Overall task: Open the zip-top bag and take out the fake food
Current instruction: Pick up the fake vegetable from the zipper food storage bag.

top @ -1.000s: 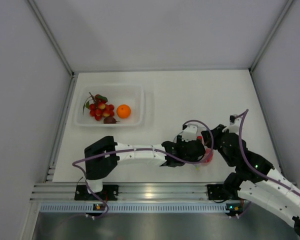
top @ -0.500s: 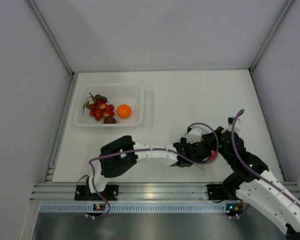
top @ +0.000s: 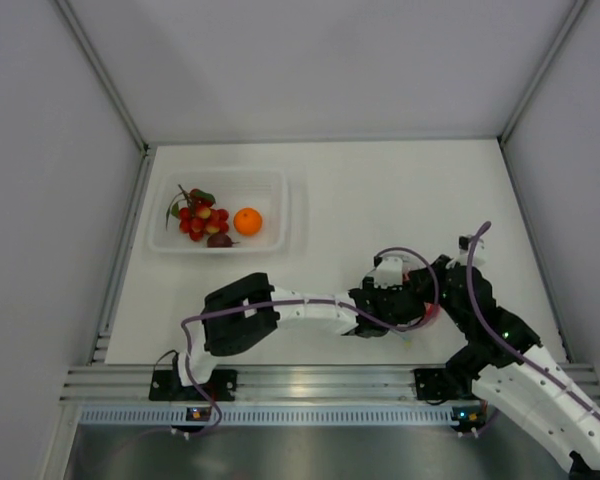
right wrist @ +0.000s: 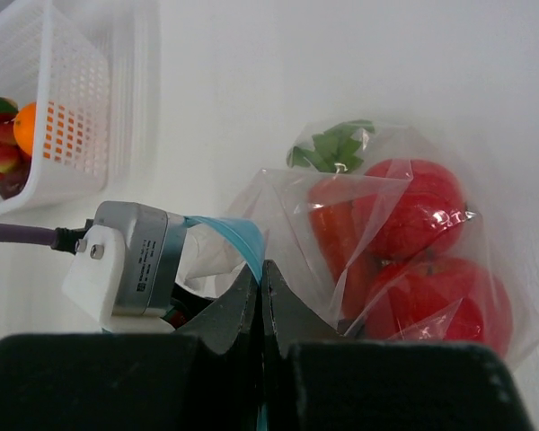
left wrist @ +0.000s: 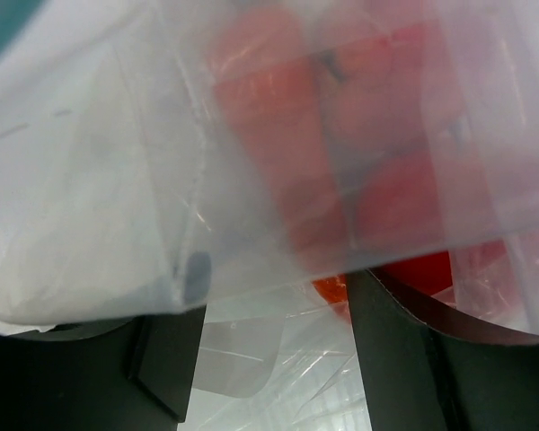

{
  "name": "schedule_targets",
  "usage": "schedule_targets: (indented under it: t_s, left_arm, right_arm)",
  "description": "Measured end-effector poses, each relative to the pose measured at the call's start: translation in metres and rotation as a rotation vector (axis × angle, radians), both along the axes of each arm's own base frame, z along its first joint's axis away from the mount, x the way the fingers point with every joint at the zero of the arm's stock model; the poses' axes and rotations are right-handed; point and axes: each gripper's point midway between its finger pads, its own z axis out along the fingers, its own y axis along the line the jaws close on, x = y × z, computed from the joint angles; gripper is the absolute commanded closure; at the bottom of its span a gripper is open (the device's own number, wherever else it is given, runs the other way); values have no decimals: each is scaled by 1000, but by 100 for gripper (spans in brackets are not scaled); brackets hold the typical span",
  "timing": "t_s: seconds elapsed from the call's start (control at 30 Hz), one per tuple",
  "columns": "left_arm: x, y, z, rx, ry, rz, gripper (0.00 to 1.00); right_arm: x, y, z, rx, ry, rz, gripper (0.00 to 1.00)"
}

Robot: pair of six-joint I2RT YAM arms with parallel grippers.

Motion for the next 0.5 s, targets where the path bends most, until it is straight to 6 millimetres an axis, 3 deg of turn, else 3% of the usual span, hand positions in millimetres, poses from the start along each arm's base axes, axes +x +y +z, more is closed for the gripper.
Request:
schedule_targets:
  t_s: [0.13, 0.27, 0.4, 0.5]
  left_arm:
    - [1, 18, 3, 13, -8, 4, 34]
    - [22, 57, 14, 65, -16, 38, 32]
    - [53, 104, 38, 108, -50, 117, 31]
    - [54, 127, 69, 112, -88, 129, 32]
  right_arm:
    - [-4, 15, 5, 60, 8, 62, 100]
    - [-6, 47, 24, 238, -6, 153, 100]
    - [-9, 80, 38, 423, 11, 250, 100]
    - [-9, 98, 45, 507, 36, 298, 100]
